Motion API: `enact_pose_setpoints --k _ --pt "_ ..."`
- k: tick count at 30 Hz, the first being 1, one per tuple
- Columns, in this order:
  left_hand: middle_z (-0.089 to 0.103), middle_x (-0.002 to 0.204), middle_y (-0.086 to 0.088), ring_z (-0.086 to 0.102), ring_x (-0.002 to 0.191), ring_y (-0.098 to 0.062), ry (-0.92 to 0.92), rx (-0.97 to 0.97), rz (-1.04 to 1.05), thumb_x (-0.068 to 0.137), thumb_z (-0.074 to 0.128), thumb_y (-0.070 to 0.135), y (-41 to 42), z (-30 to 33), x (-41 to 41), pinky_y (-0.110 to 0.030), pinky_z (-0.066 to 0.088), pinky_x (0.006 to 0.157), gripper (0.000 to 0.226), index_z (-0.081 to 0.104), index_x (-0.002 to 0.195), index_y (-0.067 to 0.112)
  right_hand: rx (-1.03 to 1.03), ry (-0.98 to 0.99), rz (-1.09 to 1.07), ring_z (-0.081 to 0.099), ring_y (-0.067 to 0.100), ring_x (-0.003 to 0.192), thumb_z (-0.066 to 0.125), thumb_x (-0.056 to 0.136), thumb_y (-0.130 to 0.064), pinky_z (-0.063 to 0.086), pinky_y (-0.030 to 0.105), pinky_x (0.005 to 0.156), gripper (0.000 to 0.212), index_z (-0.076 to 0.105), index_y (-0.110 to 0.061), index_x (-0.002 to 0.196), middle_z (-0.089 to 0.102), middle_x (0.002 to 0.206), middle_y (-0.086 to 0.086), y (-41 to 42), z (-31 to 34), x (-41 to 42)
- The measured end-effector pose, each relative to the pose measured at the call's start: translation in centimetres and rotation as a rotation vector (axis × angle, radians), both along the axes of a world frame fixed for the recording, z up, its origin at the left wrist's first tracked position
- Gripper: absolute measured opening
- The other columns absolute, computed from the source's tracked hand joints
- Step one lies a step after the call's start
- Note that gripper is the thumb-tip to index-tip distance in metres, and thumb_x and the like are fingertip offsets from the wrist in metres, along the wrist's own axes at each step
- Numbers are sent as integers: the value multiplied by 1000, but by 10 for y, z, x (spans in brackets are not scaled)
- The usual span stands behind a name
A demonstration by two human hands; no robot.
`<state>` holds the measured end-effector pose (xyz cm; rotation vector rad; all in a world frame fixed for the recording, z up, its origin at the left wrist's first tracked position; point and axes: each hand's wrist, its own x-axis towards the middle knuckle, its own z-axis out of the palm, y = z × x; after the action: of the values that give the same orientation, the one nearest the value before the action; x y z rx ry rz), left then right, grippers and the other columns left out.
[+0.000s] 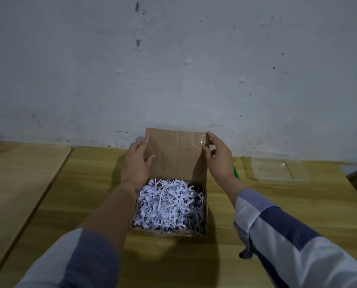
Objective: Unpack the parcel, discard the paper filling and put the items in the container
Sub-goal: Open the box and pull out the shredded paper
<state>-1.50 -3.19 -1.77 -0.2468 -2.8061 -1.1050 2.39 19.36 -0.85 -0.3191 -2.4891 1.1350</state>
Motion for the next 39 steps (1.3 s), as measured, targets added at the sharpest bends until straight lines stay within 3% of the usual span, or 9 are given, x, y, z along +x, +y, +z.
enact_pose_setpoints --k 5,8,12,15,18,22,27,31,39 --pt "22 157 2 21 143 -20 -45 -62 -58 91 59 25 -4 3 25 -39 24 117 70 20 149 28 117 -98 13 51 22 78 59 91 -20 44 30 74 62 30 -28 146 45 113 8 -3 1 18" --pt "15 159 4 14 146 -21 -68 -152 -119 90 60 28 -10 2 43 -45 22 118 72 20 149 26 196 -181 45 50 21 86 62 88 -19 42 27 78 60 38 -25 142 41 118 10 -14 -2 39" --pt "24 156 5 28 141 -19 -81 -137 -243 88 62 35 -20 0 63 -42 29 115 65 32 146 26 256 -242 87 53 28 107 65 85 -19 44 33 94 47 53 -17 130 47 122 11 -38 -8 69" --pt "34 151 4 38 134 -19 -172 -212 -400 83 64 48 -27 -1 71 -35 33 110 69 37 143 28 279 -279 252 52 29 116 64 87 -20 42 35 99 39 60 -14 125 56 128 10 -54 -15 86" --pt "18 158 3 26 142 -21 -333 -339 -502 71 74 53 -30 -4 72 -37 29 112 98 19 150 32 313 -434 399 38 29 133 67 84 -29 33 36 111 55 49 -19 135 42 145 9 -65 -22 95" --pt "0 161 4 17 145 -24 -352 -502 -545 62 84 45 -26 -5 72 -38 29 112 121 1 151 35 388 -533 473 14 26 146 75 75 -40 19 36 119 87 29 -24 147 17 159 6 -66 -25 92" --pt "19 155 4 41 131 -24 -258 -664 -583 63 82 47 -20 -8 64 -35 43 99 118 6 152 26 524 -642 539 22 31 143 78 71 -37 23 38 116 104 13 -25 150 20 157 11 -64 -28 77" --pt "30 152 -4 42 131 -27 -264 -794 -606 66 79 50 -11 -15 59 -40 45 100 116 5 152 24 558 -615 539 38 35 131 72 77 -33 33 39 109 88 20 -24 148 34 150 10 -64 -34 68" --pt "56 135 -4 54 120 -24 -234 -655 -586 70 81 28 -11 -19 63 -33 44 96 88 34 144 25 617 -566 481 48 33 122 68 77 -15 41 38 99 71 35 -25 139 50 138 10 -63 -39 67"
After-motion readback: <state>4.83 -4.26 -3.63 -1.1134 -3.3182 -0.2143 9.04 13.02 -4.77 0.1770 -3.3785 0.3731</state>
